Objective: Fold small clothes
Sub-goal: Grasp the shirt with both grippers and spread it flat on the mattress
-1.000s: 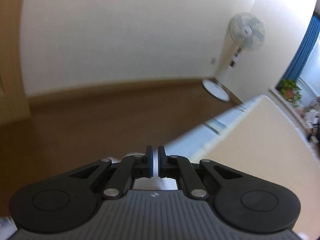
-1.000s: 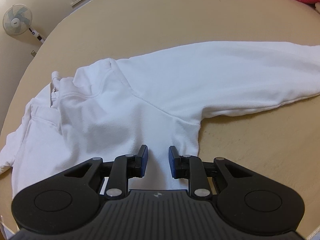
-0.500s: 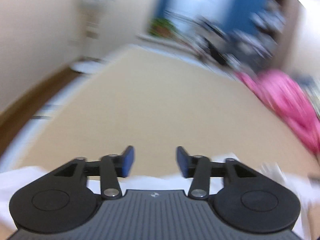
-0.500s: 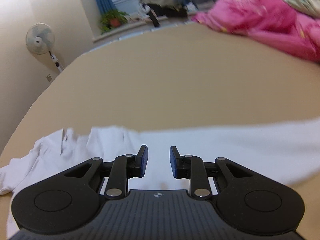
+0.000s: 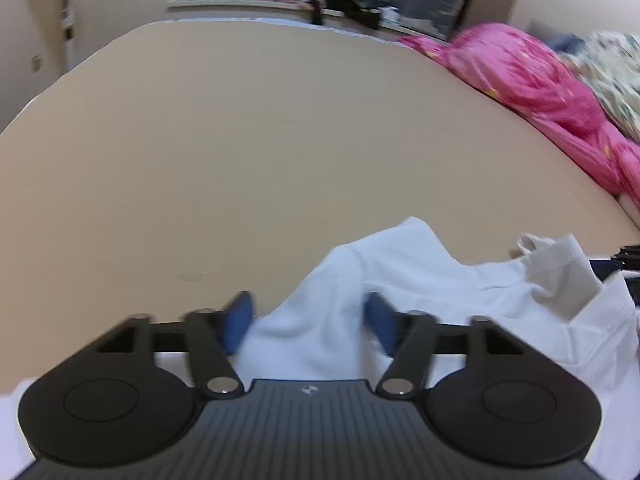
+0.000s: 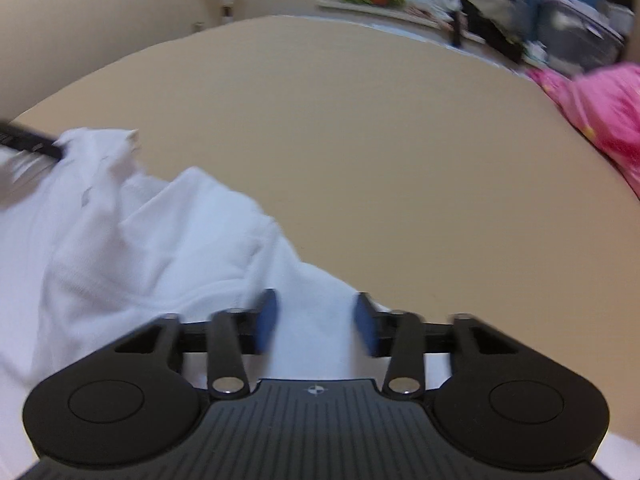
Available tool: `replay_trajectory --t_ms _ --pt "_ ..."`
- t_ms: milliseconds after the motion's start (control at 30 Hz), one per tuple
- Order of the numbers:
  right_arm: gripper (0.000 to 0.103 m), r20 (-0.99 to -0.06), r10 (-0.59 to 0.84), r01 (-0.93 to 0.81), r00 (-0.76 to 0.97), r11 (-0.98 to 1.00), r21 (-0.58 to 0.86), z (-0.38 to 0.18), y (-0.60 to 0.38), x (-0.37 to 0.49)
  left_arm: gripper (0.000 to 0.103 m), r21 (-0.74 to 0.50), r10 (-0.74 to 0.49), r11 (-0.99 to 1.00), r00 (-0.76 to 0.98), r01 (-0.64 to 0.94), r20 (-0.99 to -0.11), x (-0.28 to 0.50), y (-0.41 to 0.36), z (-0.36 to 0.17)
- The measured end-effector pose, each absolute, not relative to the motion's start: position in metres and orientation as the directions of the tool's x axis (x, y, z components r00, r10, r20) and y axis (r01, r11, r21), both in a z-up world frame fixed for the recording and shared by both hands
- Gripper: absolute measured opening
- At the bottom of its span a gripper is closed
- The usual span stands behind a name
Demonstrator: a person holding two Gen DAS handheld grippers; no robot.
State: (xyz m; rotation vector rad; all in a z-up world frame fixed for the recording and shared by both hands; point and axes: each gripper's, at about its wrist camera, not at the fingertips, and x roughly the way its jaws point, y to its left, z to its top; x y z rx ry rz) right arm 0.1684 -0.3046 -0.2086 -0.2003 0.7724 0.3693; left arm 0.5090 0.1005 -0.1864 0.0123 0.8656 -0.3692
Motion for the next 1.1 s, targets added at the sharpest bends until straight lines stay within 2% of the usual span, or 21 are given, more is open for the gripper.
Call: replay_trajectory --t_ms 33,67,133,233,300,333,400,433,467,500,533,600,667,700,733,767,800,867,933,1000,1100 --pt "0.000 -0.708 0.266 -0.408 0.654 0.912 -0.035 -0.209 -0.307 0.171 0.023 -0.151 -0.347 0.920 0.572 0.362 -0.743 0.510 0.098 -0.188" --pt "0.000 -0.704 0.272 -0.416 0.657 0.908 -0.038 -0.208 -0.304 0.160 0.015 -0.160 -0.372 0.907 0.561 0.390 -0.739 0.509 0.096 -0.187" --pt "0.000 -0.682 0.286 -0.415 0.673 0.909 -0.029 -0.203 -0.307 0.154 0.005 -0.102 -0.341 0.912 0.596 0.397 -0.727 0.509 0.091 -0.184" --pt "0.000 -0.569 0.201 -0.246 0.798 0.969 -0.003 -0.180 -0.342 0.157 0.005 -0.158 -0.326 0.940 0.658 0.303 -0.679 0.515 0.107 -0.172" --pt "0.000 -0.509 0.081 -0.097 0.857 0.995 -0.004 -0.173 -0.350 0.149 0.005 -0.129 -0.285 0.954 0.689 0.270 -0.666 0.517 0.107 -0.173" --pt "0.000 -0.518 0.052 -0.064 0.854 0.998 -0.005 -0.177 -0.349 0.146 0.010 -0.106 -0.261 0.960 0.691 0.260 -0.674 0.517 0.105 -0.177" --pt "0.001 -0.642 0.067 -0.081 0.764 0.997 0.008 -0.199 -0.336 0.142 0.021 -0.051 -0.184 0.975 0.657 0.216 -0.731 0.519 0.102 -0.186" --pt "0.006 -0.687 0.052 -0.092 0.725 0.995 -0.022 -0.207 -0.328 0.136 0.025 -0.062 -0.179 0.978 0.639 0.201 -0.749 0.516 0.106 -0.182" --pt "0.017 -0.677 0.014 -0.082 0.736 0.994 -0.069 -0.206 -0.320 0.125 0.025 -0.067 -0.174 0.980 0.647 0.187 -0.743 0.507 0.110 -0.174" --pt "0.021 -0.645 -0.030 -0.043 0.764 0.994 -0.097 -0.199 -0.318 0.106 0.026 -0.070 -0.180 0.980 0.666 0.189 -0.724 0.497 0.113 -0.164" --pt "0.021 -0.625 -0.041 -0.002 0.780 0.998 -0.068 -0.191 -0.321 0.089 0.027 -0.078 -0.198 0.976 0.683 0.203 -0.703 0.481 0.118 -0.153" --pt "0.021 -0.597 0.000 0.038 0.803 0.998 0.051 -0.175 -0.334 0.054 0.028 -0.113 -0.264 0.959 0.671 0.261 -0.692 0.452 0.122 -0.139" --pt "0.022 -0.579 0.049 0.012 0.814 0.995 0.101 -0.168 -0.341 0.023 0.031 -0.157 -0.339 0.931 0.621 0.330 -0.707 0.429 0.122 -0.139" --pt "0.022 -0.594 0.076 -0.031 0.801 0.996 0.086 -0.174 -0.342 0.030 0.034 -0.181 -0.365 0.919 0.579 0.351 -0.729 0.421 0.122 -0.147" --pt "0.022 -0.646 0.073 -0.056 0.760 0.997 0.046 -0.181 -0.340 0.032 0.042 -0.172 -0.347 0.920 0.529 0.351 -0.775 0.420 0.121 -0.161" --pt "0.023 -0.739 0.012 -0.041 0.673 0.999 -0.021 -0.193 -0.340 0.041 0.042 -0.119 -0.271 0.940 0.485 0.320 -0.831 0.419 0.122 -0.175" --pt "0.027 -0.776 -0.055 0.001 0.629 0.998 -0.070 -0.204 -0.347 0.048 0.042 -0.080 -0.206 0.959 0.475 0.272 -0.855 0.416 0.126 -0.183" --pt "0.031 -0.770 -0.092 0.153 0.632 0.988 0.008 -0.187 -0.356 0.030 0.042 -0.121 -0.202 0.974 0.497 0.190 -0.844 0.400 0.132 -0.163" --pt "0.031 -0.748 -0.109 0.245 0.655 0.967 0.074 -0.159 -0.358 0.004 0.044 -0.157 -0.248 0.965 0.545 0.208 -0.801 0.367 0.133 -0.130" --pt "0.031 -0.698 -0.074 0.189 0.712 0.978 0.090 -0.130 -0.344 -0.040 0.046 -0.169 -0.288 0.953 0.569 0.253 -0.770 0.328 0.133 -0.107" --pt "0.031 -0.685 0.028 0.092 0.728 0.986 0.138 -0.106 -0.327 -0.094 0.046 -0.193 -0.318 0.942 0.546 0.276 -0.775 0.269 0.130 -0.097"
